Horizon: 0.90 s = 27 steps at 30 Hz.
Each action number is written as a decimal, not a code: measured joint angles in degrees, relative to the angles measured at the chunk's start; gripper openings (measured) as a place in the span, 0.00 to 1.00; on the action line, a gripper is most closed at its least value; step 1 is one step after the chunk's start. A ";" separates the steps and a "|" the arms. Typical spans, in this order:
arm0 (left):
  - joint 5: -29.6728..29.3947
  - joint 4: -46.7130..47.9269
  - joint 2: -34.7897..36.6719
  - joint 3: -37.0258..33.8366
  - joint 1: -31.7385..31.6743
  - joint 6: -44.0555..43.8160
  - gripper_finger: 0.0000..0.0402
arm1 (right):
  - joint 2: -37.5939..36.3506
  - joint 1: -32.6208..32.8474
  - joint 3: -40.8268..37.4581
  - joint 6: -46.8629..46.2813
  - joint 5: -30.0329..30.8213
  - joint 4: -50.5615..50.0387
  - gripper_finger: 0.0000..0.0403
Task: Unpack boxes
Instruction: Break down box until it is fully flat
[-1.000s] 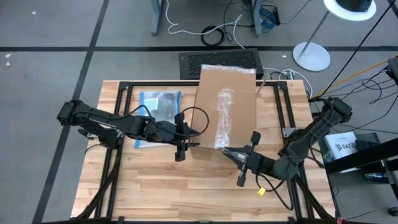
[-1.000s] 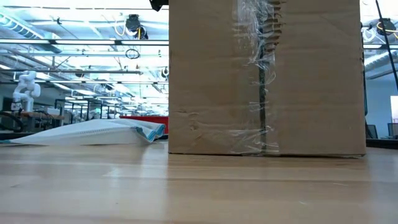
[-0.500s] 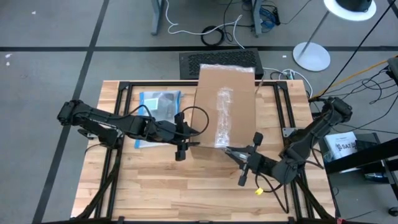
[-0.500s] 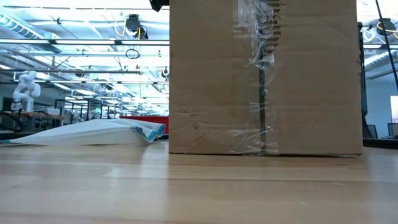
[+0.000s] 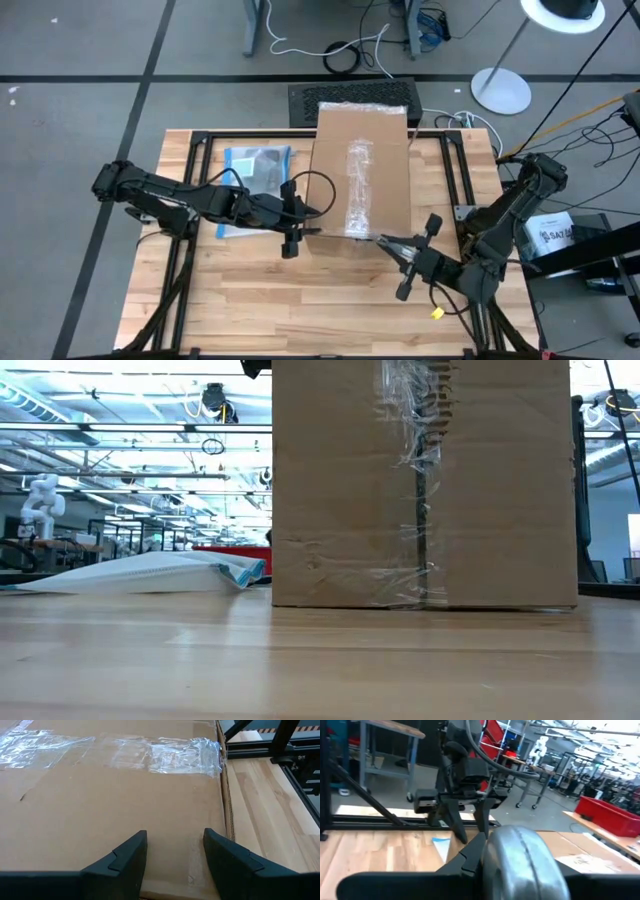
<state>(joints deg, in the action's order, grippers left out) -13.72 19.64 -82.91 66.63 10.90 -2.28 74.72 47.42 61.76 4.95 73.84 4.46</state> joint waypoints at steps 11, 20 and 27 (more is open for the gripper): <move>0.01 -0.03 0.00 0.00 -0.02 -0.22 0.50 | 0.44 -4.58 -0.02 -0.95 -9.47 1.45 0.17; -0.05 -0.34 0.00 0.00 -0.07 -0.24 0.50 | 0.44 -4.60 0.02 -3.13 -6.94 -4.01 0.17; -0.35 0.11 0.00 0.00 -0.07 0.19 0.50 | -0.20 -3.67 0.04 -9.48 -3.29 -12.49 0.17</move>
<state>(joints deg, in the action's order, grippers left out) -14.06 19.75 -82.91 66.63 10.83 -2.10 74.52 43.75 61.80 -4.54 70.54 -8.03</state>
